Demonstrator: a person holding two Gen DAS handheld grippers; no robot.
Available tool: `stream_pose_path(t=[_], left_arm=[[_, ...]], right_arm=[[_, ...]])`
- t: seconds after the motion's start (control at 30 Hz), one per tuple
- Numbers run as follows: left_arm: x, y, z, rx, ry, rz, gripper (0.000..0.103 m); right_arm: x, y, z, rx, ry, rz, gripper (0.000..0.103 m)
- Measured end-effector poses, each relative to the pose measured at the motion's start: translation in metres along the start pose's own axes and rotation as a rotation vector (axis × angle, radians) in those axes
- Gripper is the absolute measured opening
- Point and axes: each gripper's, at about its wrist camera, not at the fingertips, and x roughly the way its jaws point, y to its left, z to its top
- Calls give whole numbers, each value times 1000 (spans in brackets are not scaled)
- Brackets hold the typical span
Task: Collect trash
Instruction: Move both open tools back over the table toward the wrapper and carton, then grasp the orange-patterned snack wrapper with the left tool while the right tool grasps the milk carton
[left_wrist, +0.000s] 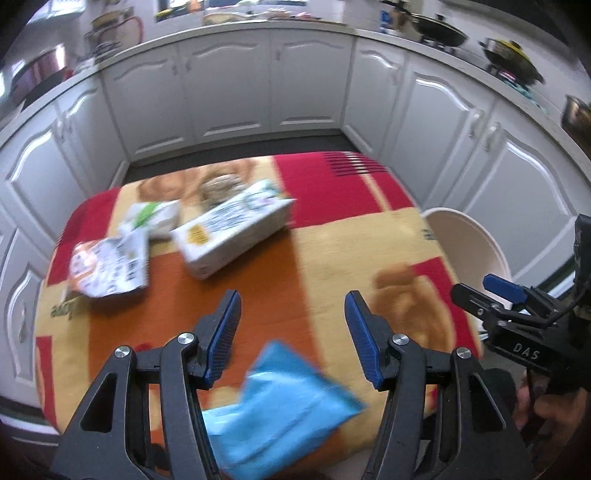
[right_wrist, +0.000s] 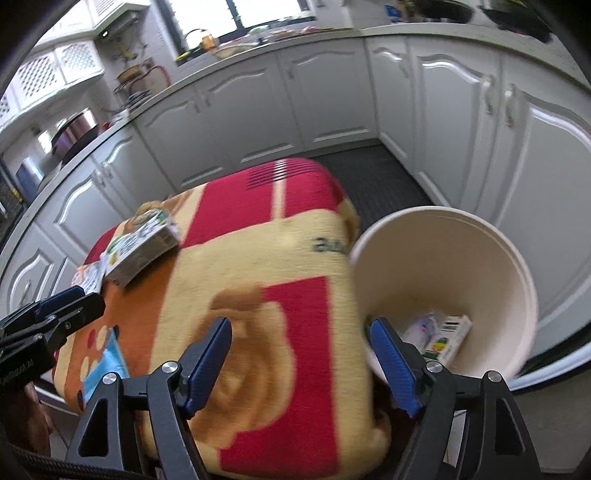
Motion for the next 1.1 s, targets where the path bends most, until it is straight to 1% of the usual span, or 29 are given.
stream_pose_path(t=[0.17, 0.27, 0.4, 0.57, 0.67, 0.83, 0.9, 1.0, 1.1], left_arm=[[0, 54, -5, -50, 14, 65, 57], [3, 95, -7, -99, 29, 84, 57], [7, 152, -8, -209, 34, 53, 58], [14, 203, 1, -298, 25, 55, 60], [23, 229, 8, -347, 38, 39, 60], [43, 260, 16, -410, 72, 22, 60], [54, 267, 16, -440, 100, -3, 60], [68, 266, 13, -447, 137, -36, 60], [74, 258, 9, -418, 146, -30, 62]], right_arm=[[21, 35, 4, -59, 32, 35, 76], [33, 56, 7, -95, 51, 53, 76], [44, 76, 11, -119, 64, 79, 76], [58, 100, 22, -138, 79, 105, 77], [70, 115, 30, -149, 91, 117, 78], [89, 138, 45, -172, 106, 126, 78], [93, 145, 51, -171, 107, 134, 78], [99, 157, 58, -174, 104, 142, 78], [99, 171, 68, -182, 82, 164, 78]])
